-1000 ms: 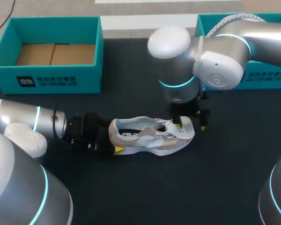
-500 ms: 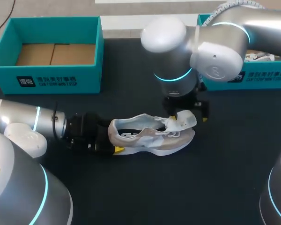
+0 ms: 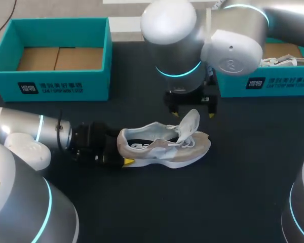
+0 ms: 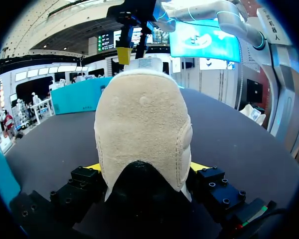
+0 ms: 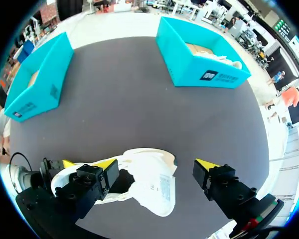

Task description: Take the shoe out of the shoebox, open the shoe tongue, remove and reinsert the insole, then place the shoe into the shoebox

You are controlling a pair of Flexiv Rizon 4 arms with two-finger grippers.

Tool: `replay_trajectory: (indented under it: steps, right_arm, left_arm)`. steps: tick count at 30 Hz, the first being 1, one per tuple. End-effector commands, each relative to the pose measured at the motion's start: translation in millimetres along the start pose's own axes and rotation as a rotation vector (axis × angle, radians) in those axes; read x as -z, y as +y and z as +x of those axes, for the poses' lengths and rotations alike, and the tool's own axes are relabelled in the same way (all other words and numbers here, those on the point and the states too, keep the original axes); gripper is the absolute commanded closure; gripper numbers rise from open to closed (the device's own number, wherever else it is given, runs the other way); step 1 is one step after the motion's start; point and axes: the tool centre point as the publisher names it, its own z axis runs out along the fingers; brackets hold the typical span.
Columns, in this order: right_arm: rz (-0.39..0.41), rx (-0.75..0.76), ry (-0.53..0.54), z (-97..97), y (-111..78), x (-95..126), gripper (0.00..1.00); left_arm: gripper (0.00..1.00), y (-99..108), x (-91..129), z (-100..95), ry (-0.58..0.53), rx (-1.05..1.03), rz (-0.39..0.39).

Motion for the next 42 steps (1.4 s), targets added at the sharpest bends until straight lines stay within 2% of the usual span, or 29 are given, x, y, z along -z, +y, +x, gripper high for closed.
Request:
replay_trajectory:
  steps: [1, 3, 7, 11, 12, 14, 19, 22, 24, 25, 27, 29, 30, 42]
  right_arm:
    - [-0.093, 0.148, 0.065, 19.3, -3.7, 19.7, 0.0]
    - [-0.095, 0.287, 0.078, 33.4, -1.9, 28.0, 0.0]
    - [-0.096, 0.547, 0.172, 58.2, -0.7, 39.0, 0.0]
    - [-0.043, 0.815, 0.226, 83.4, -5.5, 40.2, 0.0]
    - [-0.024, 0.869, 0.232, 88.8, -6.9, 39.8, 0.27]
    - [-0.014, 0.93, 0.254, 95.4, -8.3, 40.2, 1.0]
    - [0.006, 1.06, 0.276, 105.4, -16.4, 44.9, 1.0]
    - [0.004, 1.11, 0.318, 106.4, -24.4, 48.9, 1.0]
    - [-0.009, 1.153, 0.403, 109.1, -30.6, 52.3, 1.0]
    - [-0.007, 1.154, 0.407, 109.8, -32.5, 52.8, 1.0]
    - [0.027, 1.231, 0.456, 112.6, -43.8, 51.4, 1.0]
    - [0.053, 1.24, 0.47, 113.0, -51.0, 47.6, 1.0]
    - [0.099, 1.253, 0.481, 113.6, -58.9, 44.5, 1.0]
    - [0.099, 1.253, 0.481, 113.6, -58.9, 44.5, 1.0]
  left_arm:
    - [1.0, 0.9, -0.4, -0.2, 0.0, -0.001, 0.0]
    - [1.0, 0.9, -0.4, -0.2, 0.0, -0.001, 0.0]
    - [1.0, 0.9, -0.4, -0.2, 0.0, -0.001, 0.0]
    - [1.0, 0.9, -0.4, -0.2, 0.0, -0.001, 0.0]
    - [1.0, 0.9, -0.4, -0.2, 0.0, -0.001, 0.0]
    - [1.0, 0.9, -0.4, -0.2, 0.0, -0.001, 0.0]
    - [1.0, 0.9, -0.4, -0.2, 0.0, -0.001, 0.0]
    - [1.0, 0.9, -0.4, -0.2, 0.0, -0.001, 0.0]
    - [1.0, 0.9, -0.4, -0.2, 0.0, -0.001, 0.0]
    - [1.0, 0.9, -0.4, -0.2, 0.0, -0.001, 0.0]
    - [1.0, 0.9, -0.4, -0.2, 0.0, -0.001, 0.0]
    - [1.0, 0.9, -0.4, -0.2, 0.0, -0.001, 0.0]
    - [1.0, 0.9, -0.4, -0.2, 0.0, -0.001, 0.0]
    - [1.0, 0.9, -0.4, -0.2, 0.0, -0.001, 0.0]
